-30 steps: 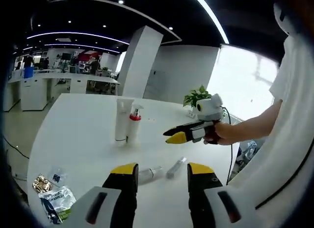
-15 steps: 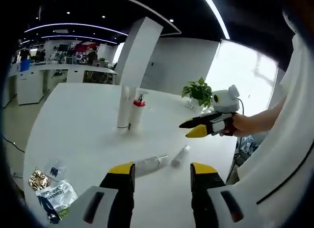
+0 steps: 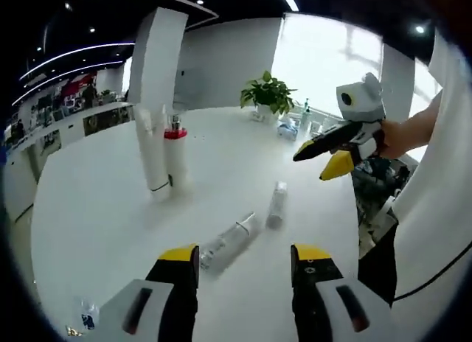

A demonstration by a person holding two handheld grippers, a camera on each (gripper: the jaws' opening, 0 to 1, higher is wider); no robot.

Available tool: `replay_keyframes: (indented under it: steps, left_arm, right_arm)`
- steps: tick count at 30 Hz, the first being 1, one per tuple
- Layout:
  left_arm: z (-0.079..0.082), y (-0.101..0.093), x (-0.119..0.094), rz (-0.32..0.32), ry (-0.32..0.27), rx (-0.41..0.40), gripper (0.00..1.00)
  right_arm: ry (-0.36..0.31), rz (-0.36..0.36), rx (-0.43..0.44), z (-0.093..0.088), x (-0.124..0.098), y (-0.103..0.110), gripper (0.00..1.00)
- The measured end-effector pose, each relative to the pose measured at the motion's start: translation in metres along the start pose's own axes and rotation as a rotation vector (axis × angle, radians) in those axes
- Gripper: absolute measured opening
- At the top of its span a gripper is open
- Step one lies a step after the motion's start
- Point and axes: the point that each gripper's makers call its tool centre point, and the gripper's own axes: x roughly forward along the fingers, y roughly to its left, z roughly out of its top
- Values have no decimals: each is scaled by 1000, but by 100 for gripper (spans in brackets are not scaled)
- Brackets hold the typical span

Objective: Arrange the skincare products in the storage area until every visible bottle or jar stands upright without overlapping.

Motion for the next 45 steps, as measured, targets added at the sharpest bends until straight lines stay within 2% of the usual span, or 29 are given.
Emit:
replay_keyframes:
  steps: [4,9,10,16,25,30,31,34,35,38,43,44,45]
  left_arm:
    - [-3,11,19,-30,66,95,51]
    - [-1,18,36,-56,109,150,50]
    - [-5,21,43,-72,146,186,50]
    - [-23,27,63,-99,266,232,47]
    - [-38,25,74,-119,361,295,31]
    - [-46,21,74,-109,397,302,23]
    - [-45,20,74,-111,389,302,23]
    - [-44,20,75,-96,384,278,22]
    - [-45,18,74,-92,386,229,21]
    - [-44,15,74,-94,371,176,20]
    - [-33,9,72,-75,297,49,19]
    - [-30,4,69,-86,274,-12,19]
    - [-30,4,68,-86,265,-23,19]
  right_arm:
    - [2,-27,11,-10,-11,4,51]
    - [7,-49,12,-17,-19,4,51]
    - [3,-52,17,-17,-20,4,51]
    - [-3,-50,24,-18,-23,2,51]
    - [-28,-68,32,-20,-34,-7,50]
    - [-34,-80,46,-26,-39,-8,50]
    - [-35,-81,48,-27,-40,-8,49]
    - [-40,-85,51,-29,-42,-7,49]
    - [-41,-86,52,-30,-42,-7,49]
    - [-42,-86,58,-32,-43,-7,49]
    - [-56,-80,80,-31,-43,-6,48]
    - [-57,-75,80,-31,-42,-5,48]
    - [-57,-74,79,-32,-42,-4,48]
